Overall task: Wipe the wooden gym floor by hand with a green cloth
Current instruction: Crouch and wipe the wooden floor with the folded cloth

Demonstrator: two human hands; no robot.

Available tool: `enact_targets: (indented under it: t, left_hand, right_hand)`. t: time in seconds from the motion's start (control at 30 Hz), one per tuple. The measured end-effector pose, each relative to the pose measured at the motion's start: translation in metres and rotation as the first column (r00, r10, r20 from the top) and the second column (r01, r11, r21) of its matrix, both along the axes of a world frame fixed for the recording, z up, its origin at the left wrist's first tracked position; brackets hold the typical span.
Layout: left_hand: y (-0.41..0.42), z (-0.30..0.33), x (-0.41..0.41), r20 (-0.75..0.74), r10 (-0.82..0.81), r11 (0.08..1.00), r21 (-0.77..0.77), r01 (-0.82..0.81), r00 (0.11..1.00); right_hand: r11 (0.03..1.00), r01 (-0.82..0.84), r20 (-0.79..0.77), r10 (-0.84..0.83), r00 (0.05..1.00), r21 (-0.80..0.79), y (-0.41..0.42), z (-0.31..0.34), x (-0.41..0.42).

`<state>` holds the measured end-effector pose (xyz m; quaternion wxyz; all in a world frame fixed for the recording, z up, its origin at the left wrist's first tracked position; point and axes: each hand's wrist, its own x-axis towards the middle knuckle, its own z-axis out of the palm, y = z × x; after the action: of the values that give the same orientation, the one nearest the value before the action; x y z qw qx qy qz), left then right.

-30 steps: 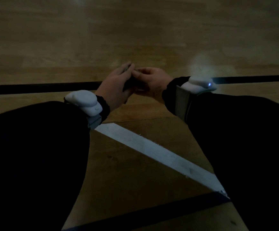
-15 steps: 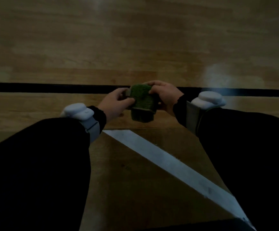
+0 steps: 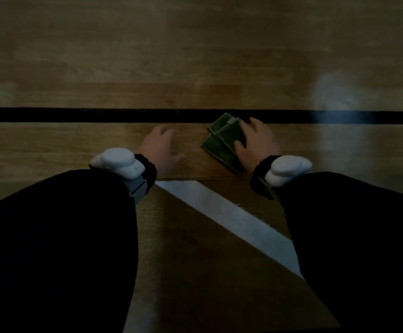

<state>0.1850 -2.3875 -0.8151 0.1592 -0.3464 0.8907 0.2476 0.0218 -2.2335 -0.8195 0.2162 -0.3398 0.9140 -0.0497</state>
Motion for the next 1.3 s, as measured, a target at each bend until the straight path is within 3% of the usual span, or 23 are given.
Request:
enact_targets:
  t: [0.1,0.27,0.33,0.5,0.67,0.8,1.0,1.17,1.3]
  left_hand:
    - [-0.005,-0.009,0.002,0.270,-0.092,0.995,0.001,0.095,0.958]
    - [-0.005,-0.007,-0.002,0.297,-0.078,0.997,0.025,0.074,0.952]
    - [-0.005,-0.008,0.002,0.276,-0.066,0.998,0.039,0.058,0.959]
    - [0.003,-0.010,0.008,0.234,0.024,0.999,0.030,-0.032,0.972]
    - [0.014,-0.016,0.010,0.202,0.053,0.999,-0.013,-0.052,0.978]
    - [0.014,-0.016,0.007,0.207,0.035,0.999,-0.017,-0.032,0.978]
    - [0.014,-0.019,0.008,0.172,0.042,0.999,-0.032,-0.037,0.984]
    - [0.007,-0.017,0.022,0.160,-0.011,0.999,-0.030,0.016,0.987]
    - [-0.023,-0.005,0.061,0.259,-0.040,0.994,-0.084,0.064,0.965]
  right_hand:
    - [0.985,-0.152,-0.010,0.154,0.988,0.087,-0.015,-0.018,0.022]
    - [0.985,-0.143,-0.076,0.151,0.986,0.097,-0.010,-0.034,0.024]
    - [0.991,-0.065,-0.109,0.078,0.991,0.115,-0.002,-0.035,0.010]
    - [0.948,0.302,-0.135,-0.287,0.948,0.101,0.023,-0.043,-0.046]
    - [0.915,0.397,-0.163,-0.382,0.910,0.075,-0.001,-0.047,-0.034]
    - [0.964,0.240,-0.146,-0.222,0.964,0.112,-0.018,-0.039,-0.003]
    - [0.985,-0.160,-0.091,0.166,0.982,0.072,-0.064,-0.039,0.098]
    - [0.977,-0.212,-0.090,0.211,0.973,0.006,-0.057,-0.050,0.093]
    - [0.978,-0.206,-0.090,0.204,0.975,-0.013,-0.057,-0.051,0.095]
